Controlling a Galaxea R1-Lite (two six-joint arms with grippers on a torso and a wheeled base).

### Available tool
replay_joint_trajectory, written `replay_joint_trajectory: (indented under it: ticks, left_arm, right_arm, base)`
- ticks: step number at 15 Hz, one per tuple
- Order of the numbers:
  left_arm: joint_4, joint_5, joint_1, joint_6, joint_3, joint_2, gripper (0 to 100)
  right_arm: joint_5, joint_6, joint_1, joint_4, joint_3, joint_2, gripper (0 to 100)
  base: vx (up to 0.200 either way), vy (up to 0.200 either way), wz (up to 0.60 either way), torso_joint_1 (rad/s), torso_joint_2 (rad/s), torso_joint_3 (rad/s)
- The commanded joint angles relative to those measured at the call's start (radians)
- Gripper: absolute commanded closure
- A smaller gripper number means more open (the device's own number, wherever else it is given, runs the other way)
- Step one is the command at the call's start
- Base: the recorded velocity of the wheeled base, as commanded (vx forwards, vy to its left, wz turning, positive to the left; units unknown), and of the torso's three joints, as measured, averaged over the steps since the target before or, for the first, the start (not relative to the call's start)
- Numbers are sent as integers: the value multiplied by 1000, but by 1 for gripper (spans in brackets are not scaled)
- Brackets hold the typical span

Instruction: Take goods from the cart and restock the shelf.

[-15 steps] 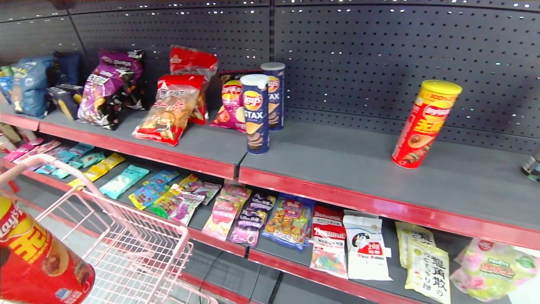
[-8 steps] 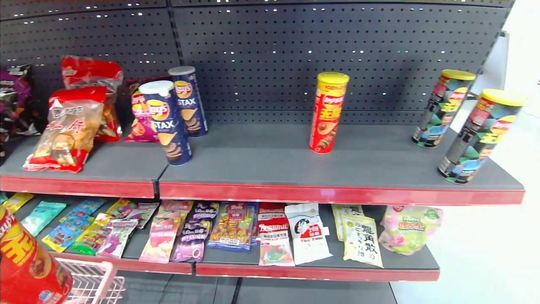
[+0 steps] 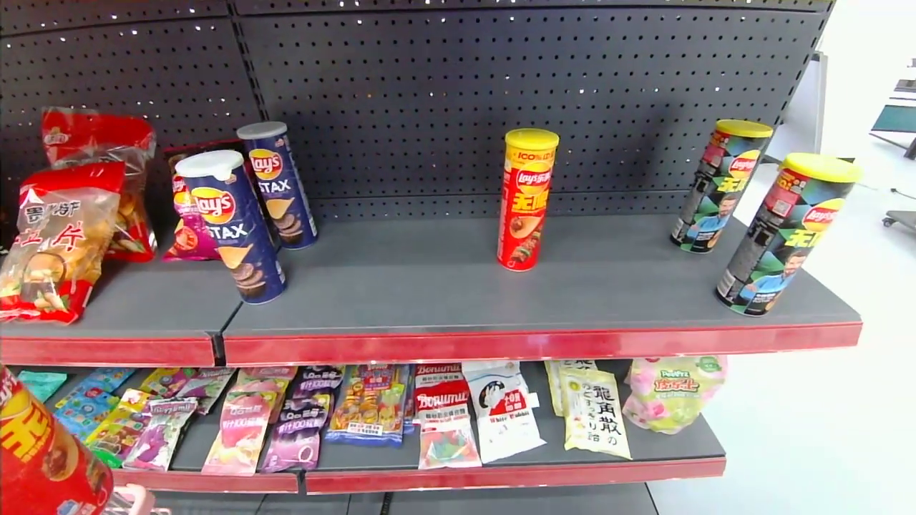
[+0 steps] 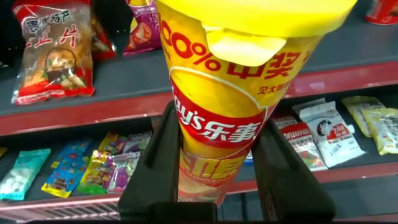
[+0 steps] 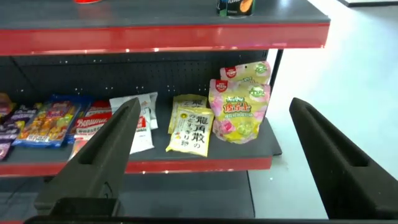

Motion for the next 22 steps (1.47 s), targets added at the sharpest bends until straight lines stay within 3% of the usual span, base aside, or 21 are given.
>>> replay_joint_trajectory:
  ticks: [1, 3, 5, 7, 8, 9, 11, 14, 16, 18, 19, 20, 22]
  left_arm:
    - [-1, -3, 0, 0, 1, -19, 100]
    - [-1, -20, -1, 0, -2, -46, 100]
    - [7, -74, -4, -5, 1, -91, 100]
    - [80, -105, -4, -9, -10, -144, 100]
    - [123, -120, -4, -9, -10, -167, 100]
    - [126, -146, -4, -9, -11, -166, 100]
    - [122, -191, -4, -25, -17, -146, 100]
    - [122, -232, -3, -31, -34, -108, 100]
    - [122, -221, -3, -31, -36, -86, 100]
    - [122, -210, -3, -31, -46, -55, 100]
    - [122, -229, -4, -35, -48, -43, 100]
    - [120, -256, -3, -66, -48, -39, 100]
    - [120, -286, -3, -81, -46, -49, 100]
  right_arm:
    - [0, -2, 0, 0, 0, 0, 0]
    - [3, -3, 0, 0, 0, 0, 0]
    - [5, -6, 2, 1, -2, 1, 0]
    - [25, -17, 0, -2, 0, -2, 0]
    - [86, -8, 14, -25, -95, 40, 0]
    - [140, 46, 35, -14, -302, 228, 0]
    - [169, 77, 61, -17, -531, 431, 0]
    - [310, -49, 104, -25, -627, 655, 0]
    - [338, -81, 215, -28, -646, 799, 0]
    - [336, -80, 287, -105, -661, 940, 0]
    - [338, -78, 296, -263, -670, 1089, 0]
    - [344, -75, 321, -378, -678, 1199, 0]
    - [379, -57, 336, -459, -699, 1336, 0]
  base:
    - [0, 0, 0, 0, 0, 0]
    - [0, 0, 0, 0, 0, 0]
    - [0, 0, 0, 0, 0, 0]
    - [0, 0, 0, 0, 0, 0]
    - [0, 0, 0, 0, 0, 0]
    - [0, 0, 0, 0, 0, 0]
    - [0, 0, 0, 0, 0, 0]
    - [0, 0, 0, 0, 0, 0]
    - [0, 0, 0, 0, 0, 0]
    - [0, 0, 0, 0, 0, 0]
    - [0, 0, 0, 0, 0, 0]
    - [0, 0, 0, 0, 0, 0]
    - [0, 0, 0, 0, 0, 0]
